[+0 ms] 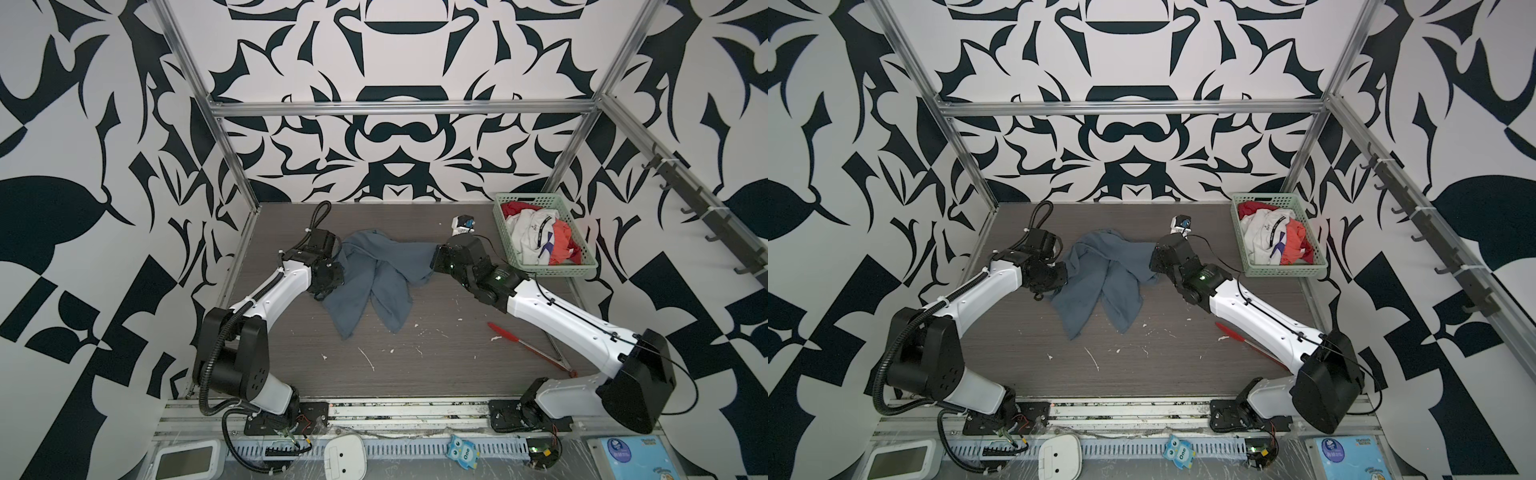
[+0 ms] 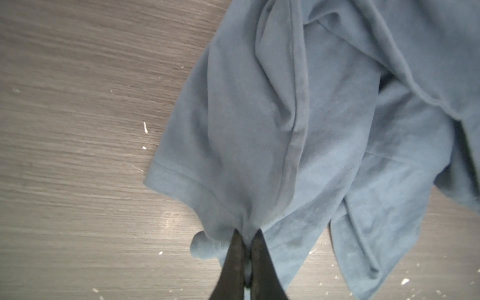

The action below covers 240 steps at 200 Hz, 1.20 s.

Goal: Fold and stack the t-shirts

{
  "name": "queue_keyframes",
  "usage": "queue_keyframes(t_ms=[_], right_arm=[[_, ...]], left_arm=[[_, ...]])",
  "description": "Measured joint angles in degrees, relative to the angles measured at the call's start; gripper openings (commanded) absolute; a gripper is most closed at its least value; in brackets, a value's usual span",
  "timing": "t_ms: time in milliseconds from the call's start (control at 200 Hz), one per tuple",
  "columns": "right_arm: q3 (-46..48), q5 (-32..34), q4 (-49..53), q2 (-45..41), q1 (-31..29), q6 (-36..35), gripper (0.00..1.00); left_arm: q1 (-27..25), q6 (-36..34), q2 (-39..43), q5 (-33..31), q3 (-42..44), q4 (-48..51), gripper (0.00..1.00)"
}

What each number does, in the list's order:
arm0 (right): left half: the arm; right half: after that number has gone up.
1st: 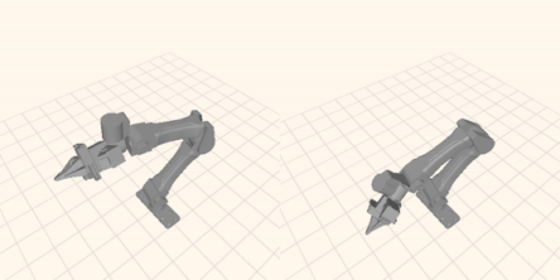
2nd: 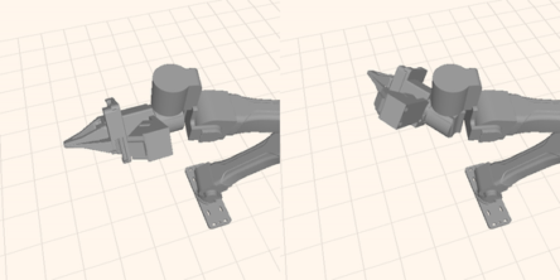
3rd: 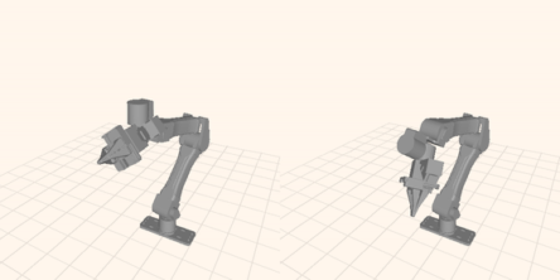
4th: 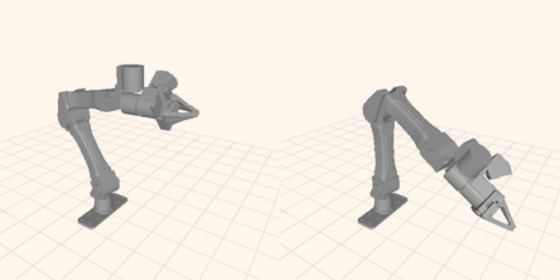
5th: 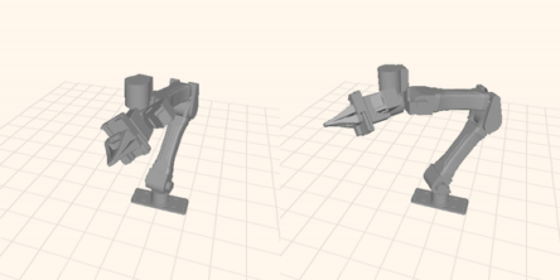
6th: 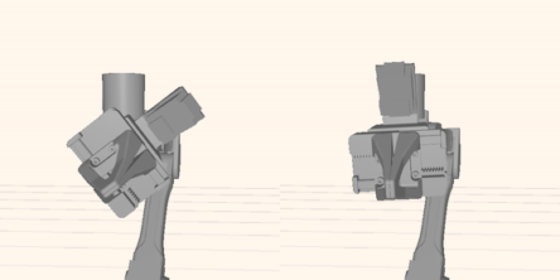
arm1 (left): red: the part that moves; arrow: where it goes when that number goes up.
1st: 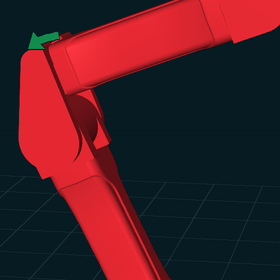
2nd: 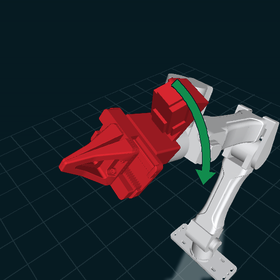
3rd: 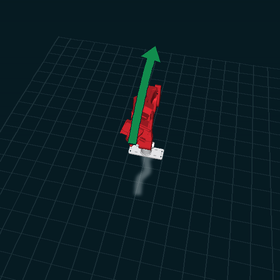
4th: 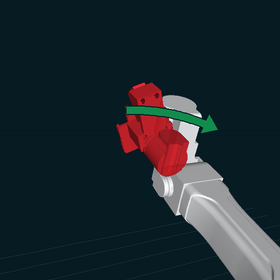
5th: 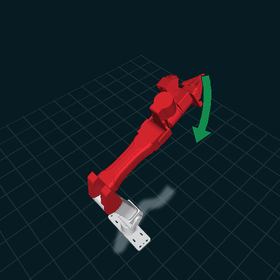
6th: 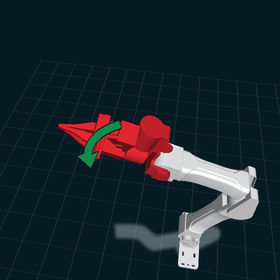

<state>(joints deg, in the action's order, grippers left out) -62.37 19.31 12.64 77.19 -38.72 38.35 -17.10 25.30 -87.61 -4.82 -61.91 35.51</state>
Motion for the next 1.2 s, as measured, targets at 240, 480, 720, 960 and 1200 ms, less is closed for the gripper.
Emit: queue_keyframes(t_ms=[240, 480, 720, 960, 1200], right_arm=[[0.22, 0.22, 0.42, -0.33, 0.5, -1.01, 0.0], [-9.09, 3.1, 4.28, -2.38, 4.15, -9.14, 0.0], [-30.08, 7.87, 3.89, -5.92, 5.27, -22.8, 0.0], [-46.18, 9.14, 4.22, -10.78, 5.25, -32.44, 0.0], [-53.66, 9.75, 4.46, -14.36, 5.25, -37.9, 0.0]], left_arm=[[0.0, -0.07, 0.09, -2.21, -0.04, 0.15, 0.0], [1.68, -2.34, 8.68, -8.46, -9.9, 3.39, 0.0], [4.11, -7.76, 19.45, -10.93, -29.2, 4.44, 0.0], [4.09, -12.66, 25.73, -8.02, -44.87, 6.36, 0.0], [4.09, -15.98, 29.31, -6.51, -52.81, 6.69, 0.0]])
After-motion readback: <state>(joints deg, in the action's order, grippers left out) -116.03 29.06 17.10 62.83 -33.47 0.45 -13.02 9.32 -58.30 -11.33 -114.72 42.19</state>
